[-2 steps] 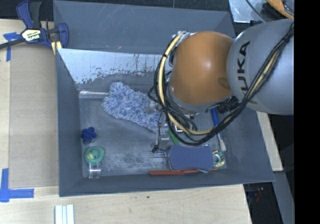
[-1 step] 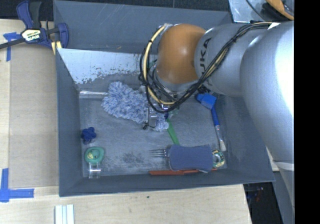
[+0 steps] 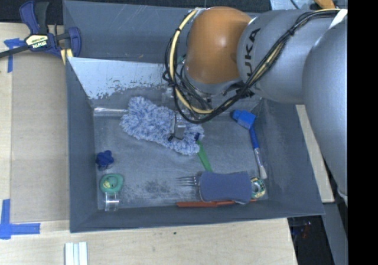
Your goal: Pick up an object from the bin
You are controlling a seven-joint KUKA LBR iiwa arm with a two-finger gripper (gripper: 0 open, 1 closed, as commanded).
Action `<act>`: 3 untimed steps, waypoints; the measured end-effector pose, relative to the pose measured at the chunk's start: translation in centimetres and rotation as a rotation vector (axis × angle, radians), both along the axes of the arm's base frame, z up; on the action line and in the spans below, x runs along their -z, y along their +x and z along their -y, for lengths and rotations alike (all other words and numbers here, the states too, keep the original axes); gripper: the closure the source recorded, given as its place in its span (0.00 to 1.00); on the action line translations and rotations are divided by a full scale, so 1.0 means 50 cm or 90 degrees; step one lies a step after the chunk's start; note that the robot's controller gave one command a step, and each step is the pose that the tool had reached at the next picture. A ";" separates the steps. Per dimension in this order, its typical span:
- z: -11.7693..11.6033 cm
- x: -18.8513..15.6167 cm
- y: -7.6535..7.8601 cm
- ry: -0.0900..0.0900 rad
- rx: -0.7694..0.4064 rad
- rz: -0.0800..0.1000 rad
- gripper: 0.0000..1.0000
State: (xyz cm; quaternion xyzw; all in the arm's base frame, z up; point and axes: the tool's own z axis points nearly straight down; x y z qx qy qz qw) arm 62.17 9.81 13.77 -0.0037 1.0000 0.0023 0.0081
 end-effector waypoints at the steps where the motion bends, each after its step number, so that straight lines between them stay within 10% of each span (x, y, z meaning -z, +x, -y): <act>1: 0.032 0.124 -0.003 -0.003 -0.001 -0.011 0.00; 2: 0.028 0.130 -0.001 0.000 0.034 -0.002 0.00; 3: 0.032 0.124 -0.001 -0.002 0.002 -0.008 1.00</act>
Offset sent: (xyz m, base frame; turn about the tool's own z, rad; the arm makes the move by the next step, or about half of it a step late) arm -0.0005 -0.0128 -0.0677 0.0755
